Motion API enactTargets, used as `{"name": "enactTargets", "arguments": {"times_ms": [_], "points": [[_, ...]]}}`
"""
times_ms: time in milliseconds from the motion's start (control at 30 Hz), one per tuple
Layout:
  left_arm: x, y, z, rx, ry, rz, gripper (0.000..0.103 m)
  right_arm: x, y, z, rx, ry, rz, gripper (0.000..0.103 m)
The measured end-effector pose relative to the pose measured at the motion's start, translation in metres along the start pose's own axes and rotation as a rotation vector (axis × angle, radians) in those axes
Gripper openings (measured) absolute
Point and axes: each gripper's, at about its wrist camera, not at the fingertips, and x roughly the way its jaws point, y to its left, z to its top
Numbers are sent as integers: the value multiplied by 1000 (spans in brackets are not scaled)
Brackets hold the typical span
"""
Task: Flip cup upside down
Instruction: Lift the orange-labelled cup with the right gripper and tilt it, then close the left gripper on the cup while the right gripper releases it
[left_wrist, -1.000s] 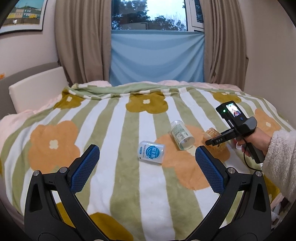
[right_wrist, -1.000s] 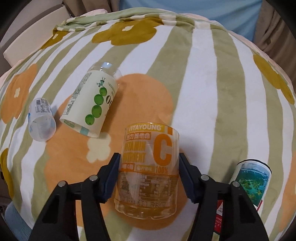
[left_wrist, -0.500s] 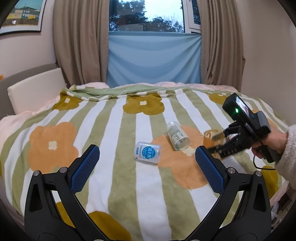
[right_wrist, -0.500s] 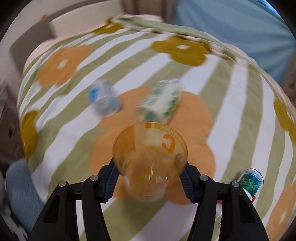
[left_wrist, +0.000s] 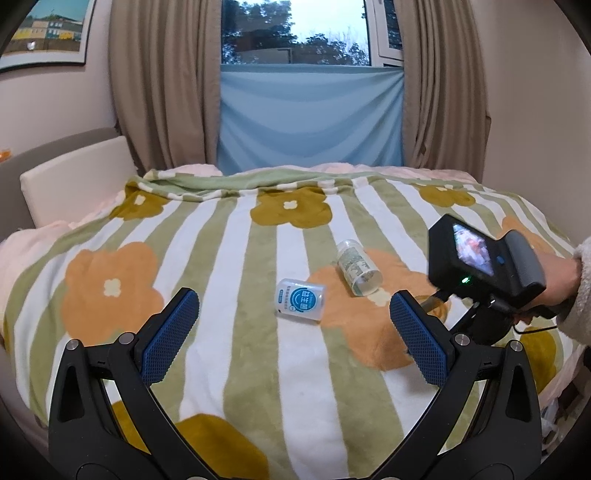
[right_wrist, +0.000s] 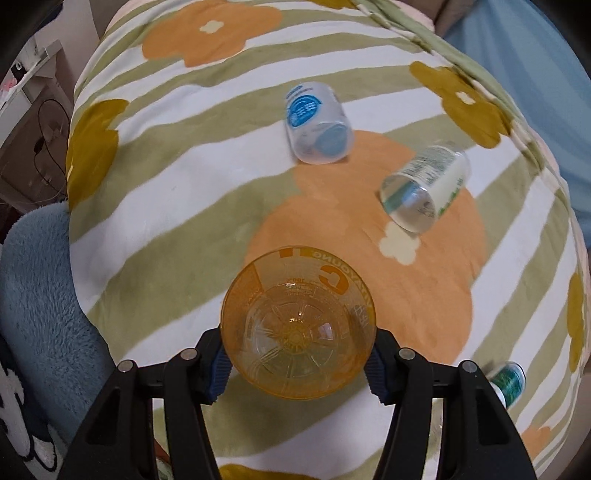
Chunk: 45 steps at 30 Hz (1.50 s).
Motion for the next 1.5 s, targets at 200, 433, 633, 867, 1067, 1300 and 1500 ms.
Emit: {"name": "enactTargets", "arguments": {"times_ms": [200,433,633,867,1067,1300,1500], "points": [[-1,8,-2,-4,5,19,103,22,16,21,-27,1,37,55],[0,19,-3,-17,10,36,103,36,29,47,-35,-33,59,56],[1,25,-4,-12,15,44,103,49,39,67,-44,-44,70,56],[4,30,-2,81,28,43,103,45,38,62,-9,-107,98,97],[38,-7,15,570,62,-127,103,-14,15,16,123,-295,148,99],[120,-100,-33,1310,304,-444,103,-86,15,-84,430,-553,218,99],[161,-134,-68,1511,491,-543,99,-99,38,-148,672,-649,174,99]]}}
